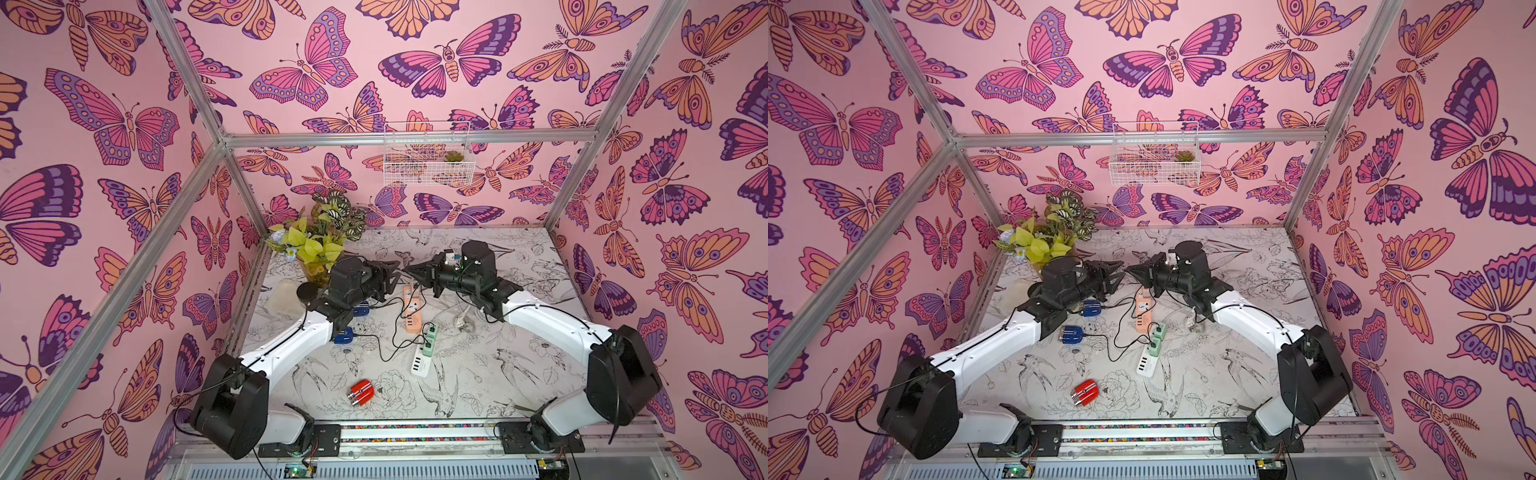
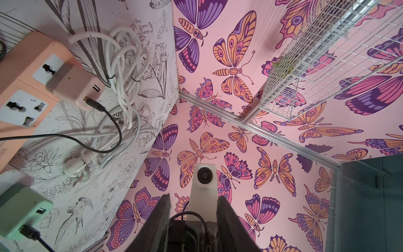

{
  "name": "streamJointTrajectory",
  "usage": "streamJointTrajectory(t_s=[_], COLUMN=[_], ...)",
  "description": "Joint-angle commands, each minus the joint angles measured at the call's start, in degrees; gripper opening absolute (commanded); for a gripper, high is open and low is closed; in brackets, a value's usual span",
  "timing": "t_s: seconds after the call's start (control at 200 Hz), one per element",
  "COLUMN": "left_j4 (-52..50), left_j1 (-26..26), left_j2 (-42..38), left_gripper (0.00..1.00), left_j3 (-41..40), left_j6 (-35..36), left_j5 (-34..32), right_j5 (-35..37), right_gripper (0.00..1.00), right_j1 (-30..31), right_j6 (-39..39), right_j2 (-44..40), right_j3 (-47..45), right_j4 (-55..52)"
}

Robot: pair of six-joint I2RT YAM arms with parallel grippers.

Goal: Charge the electric shaver
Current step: Pick up the charging cable from the center of the board.

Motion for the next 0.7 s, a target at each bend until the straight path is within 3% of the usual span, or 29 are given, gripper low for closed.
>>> streamJointTrajectory(t_s=[0.0, 0.22, 0.411, 0.576, 0.696], left_j4=[1.45, 3.43, 3.51, 3.51, 1.39], left_j1=[0.45, 0.17, 0.17, 0.17, 0.17], left_j2=[-0.99, 1.22, 0.66, 1.12, 1.32], left_gripper=[0.37, 0.18, 0.11, 0.12, 0.26], left_j3=[-0.39, 1.71, 0.68, 0.85, 0.77], left_j6=[-0.12, 0.40, 0.23, 0.32, 0.32], left_j5=[-0.73, 2.72, 2.43, 3.27, 4.41], right_j5=[-0.54, -1.00, -1.27, -0.89, -0.68], right_gripper=[0.00, 0.00, 0.00, 0.00, 0.00], right_j1=[-0.36, -0.39, -0.36, -0.43, -0.65], right_j6=[-1.34, -0.26, 0.15, 1.36, 1.41], right_j2=[-1.25, 1.06, 2.05, 2.06, 1.77], right_j3=[-0.52, 0.65, 1.20, 0.36, 0.86], right_j4=[-0.72, 1.98, 2.71, 4.57, 4.68])
